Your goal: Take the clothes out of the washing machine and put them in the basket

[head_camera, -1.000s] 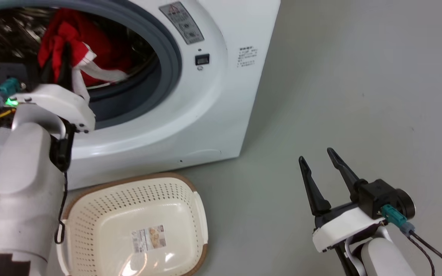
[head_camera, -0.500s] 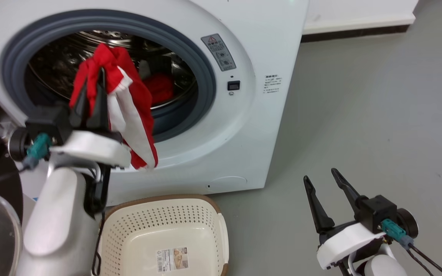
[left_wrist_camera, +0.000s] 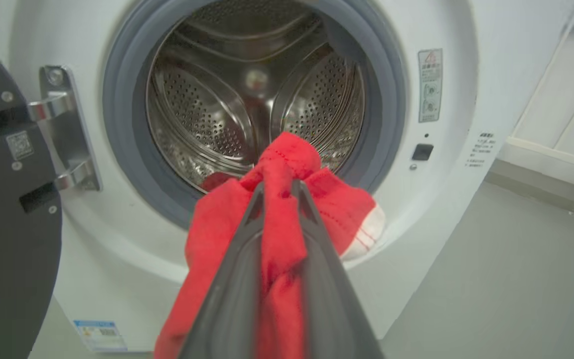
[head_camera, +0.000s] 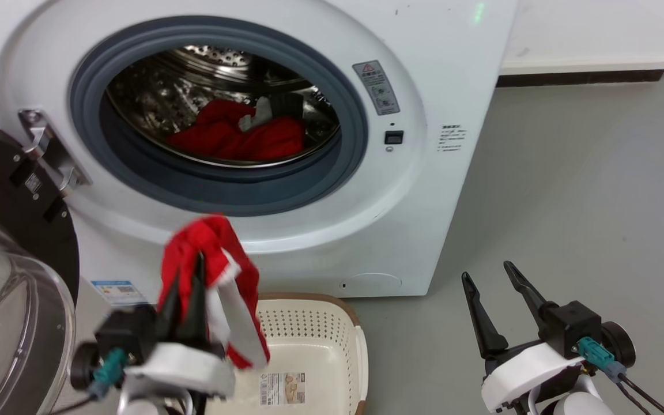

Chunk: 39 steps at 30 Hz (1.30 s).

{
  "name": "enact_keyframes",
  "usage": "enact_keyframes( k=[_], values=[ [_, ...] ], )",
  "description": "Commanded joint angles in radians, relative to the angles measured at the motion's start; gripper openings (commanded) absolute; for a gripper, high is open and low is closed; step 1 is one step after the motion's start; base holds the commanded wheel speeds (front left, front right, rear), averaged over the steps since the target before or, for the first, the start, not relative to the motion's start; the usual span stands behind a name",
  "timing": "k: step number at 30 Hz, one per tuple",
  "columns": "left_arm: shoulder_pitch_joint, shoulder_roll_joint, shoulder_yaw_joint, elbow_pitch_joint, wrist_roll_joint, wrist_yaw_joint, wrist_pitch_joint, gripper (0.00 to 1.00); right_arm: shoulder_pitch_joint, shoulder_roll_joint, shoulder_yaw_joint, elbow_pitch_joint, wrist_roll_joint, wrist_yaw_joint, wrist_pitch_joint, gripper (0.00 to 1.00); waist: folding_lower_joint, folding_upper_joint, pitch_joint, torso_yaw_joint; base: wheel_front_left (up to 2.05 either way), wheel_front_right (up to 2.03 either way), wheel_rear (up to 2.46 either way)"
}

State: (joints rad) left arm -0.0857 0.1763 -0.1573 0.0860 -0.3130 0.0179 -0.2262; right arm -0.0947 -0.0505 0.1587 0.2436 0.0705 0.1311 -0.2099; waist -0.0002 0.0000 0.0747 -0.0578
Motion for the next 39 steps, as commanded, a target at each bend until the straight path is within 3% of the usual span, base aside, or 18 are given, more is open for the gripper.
enact_keyframes(
  k=[1,10,17,26,39],
  values=[
    [0.021,-0.005,-0.010,0.015,0.000,0.001,0.004,0.00,0.008,0.001,-0.002,-0.005,-0.004,-0.001,0.002,1.00,0.0002,0.0000,0.014,0.014,0.00,0.00,0.00],
    [0.025,-0.049,-0.017,0.246,-0.046,-0.009,-0.010,0.00,-0.037,0.001,0.005,-0.030,-0.012,-0.001,0.009,1.00,0.0002,0.0000,0.104,0.040,0.00,0.00,0.00],
    [-0.077,-0.059,-0.004,0.455,-0.061,-0.020,-0.024,0.00,-0.068,0.001,0.010,-0.039,-0.023,-0.001,0.011,1.00,0.0002,0.0000,0.185,0.034,0.00,0.00,0.00],
    [-0.320,-0.072,0.002,0.828,-0.079,-0.072,-0.036,0.00,-0.149,0.001,0.030,-0.049,-0.033,-0.001,0.006,1.00,0.0002,0.0000,0.334,0.006,0.00,0.00,0.00],
    [-0.528,-0.075,0.011,1.125,-0.104,-0.087,-0.018,0.00,-0.221,0.001,0.051,-0.060,-0.034,-0.001,-0.011,1.00,0.0002,0.0000,0.510,-0.038,0.00,0.00,0.00]
  ],
)
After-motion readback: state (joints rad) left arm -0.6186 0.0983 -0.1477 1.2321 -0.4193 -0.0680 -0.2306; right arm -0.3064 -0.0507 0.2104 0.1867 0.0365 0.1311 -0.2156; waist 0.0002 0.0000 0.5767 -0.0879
